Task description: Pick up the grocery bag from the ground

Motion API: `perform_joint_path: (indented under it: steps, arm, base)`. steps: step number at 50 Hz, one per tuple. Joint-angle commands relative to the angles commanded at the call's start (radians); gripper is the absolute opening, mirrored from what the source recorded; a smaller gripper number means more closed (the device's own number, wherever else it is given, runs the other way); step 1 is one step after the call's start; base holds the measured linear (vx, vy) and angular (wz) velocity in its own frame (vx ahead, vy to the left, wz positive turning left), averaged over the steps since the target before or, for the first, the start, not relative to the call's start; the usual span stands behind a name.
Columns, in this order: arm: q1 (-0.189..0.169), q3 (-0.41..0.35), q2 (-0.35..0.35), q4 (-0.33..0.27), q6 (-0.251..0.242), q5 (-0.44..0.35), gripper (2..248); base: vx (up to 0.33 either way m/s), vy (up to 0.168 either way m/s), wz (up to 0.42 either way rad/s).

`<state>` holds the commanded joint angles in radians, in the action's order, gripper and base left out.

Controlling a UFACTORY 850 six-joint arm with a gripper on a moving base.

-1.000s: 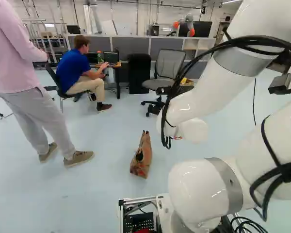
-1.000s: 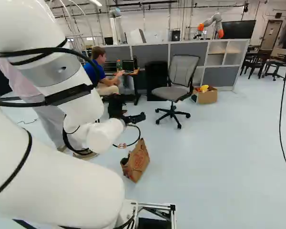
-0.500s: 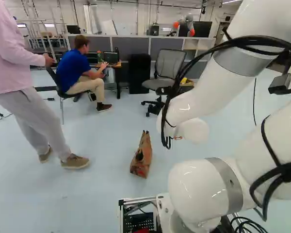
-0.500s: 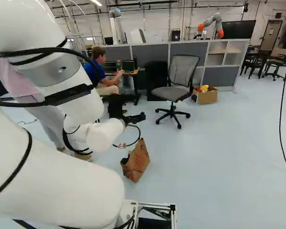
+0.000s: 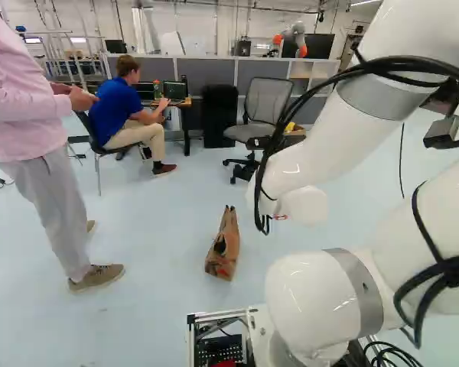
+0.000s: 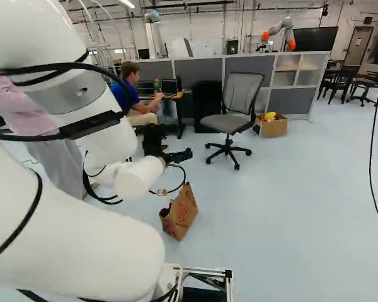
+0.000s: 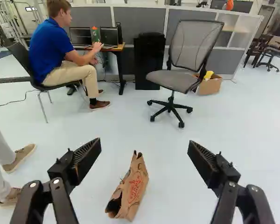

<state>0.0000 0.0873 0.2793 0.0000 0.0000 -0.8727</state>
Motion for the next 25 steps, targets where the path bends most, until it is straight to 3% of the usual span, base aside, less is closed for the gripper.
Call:
perform_joint_path:
  steps: [25]
  arm:
    - [0.0,0.0,0.0,0.0,0.0,0.0,247]
  base:
    - [0.0,0.0,0.0]
